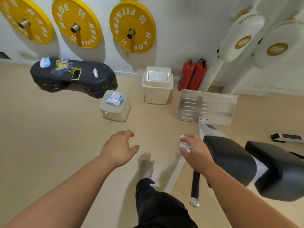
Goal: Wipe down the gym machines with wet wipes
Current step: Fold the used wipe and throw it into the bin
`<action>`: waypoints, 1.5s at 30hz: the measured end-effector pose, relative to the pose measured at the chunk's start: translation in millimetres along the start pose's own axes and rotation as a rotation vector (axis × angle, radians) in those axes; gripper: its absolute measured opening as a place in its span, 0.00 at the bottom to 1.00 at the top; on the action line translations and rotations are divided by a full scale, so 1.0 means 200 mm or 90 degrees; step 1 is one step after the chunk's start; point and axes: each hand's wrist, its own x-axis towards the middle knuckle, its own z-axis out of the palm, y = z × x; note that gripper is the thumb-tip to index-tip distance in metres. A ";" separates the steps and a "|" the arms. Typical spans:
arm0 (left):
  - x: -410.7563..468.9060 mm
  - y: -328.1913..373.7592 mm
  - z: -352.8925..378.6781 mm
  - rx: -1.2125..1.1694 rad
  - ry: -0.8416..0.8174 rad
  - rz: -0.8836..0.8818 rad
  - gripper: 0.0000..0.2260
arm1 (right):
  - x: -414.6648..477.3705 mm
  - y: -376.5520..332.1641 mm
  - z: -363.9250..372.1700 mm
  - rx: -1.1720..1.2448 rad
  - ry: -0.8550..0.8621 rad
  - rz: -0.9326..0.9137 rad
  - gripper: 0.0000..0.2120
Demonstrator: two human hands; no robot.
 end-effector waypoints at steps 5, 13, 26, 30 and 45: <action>0.69 -0.11 -0.31 0.033 -0.025 -0.025 0.24 | 0.70 -0.18 0.04 0.041 -0.025 0.040 0.18; 1.73 -0.10 -0.63 0.049 -0.110 0.010 0.24 | 1.59 -0.45 -0.10 0.057 -0.029 0.121 0.18; 3.72 -0.04 -0.61 0.068 -0.260 0.140 0.26 | 3.36 -0.50 -0.05 0.154 0.038 0.365 0.17; 4.24 -0.01 -0.38 0.115 -0.300 0.172 0.29 | 3.83 -0.36 0.10 0.267 0.057 0.426 0.16; 4.81 -0.07 0.23 0.176 -0.187 0.283 0.15 | 4.54 0.26 0.55 0.427 -0.027 0.553 0.19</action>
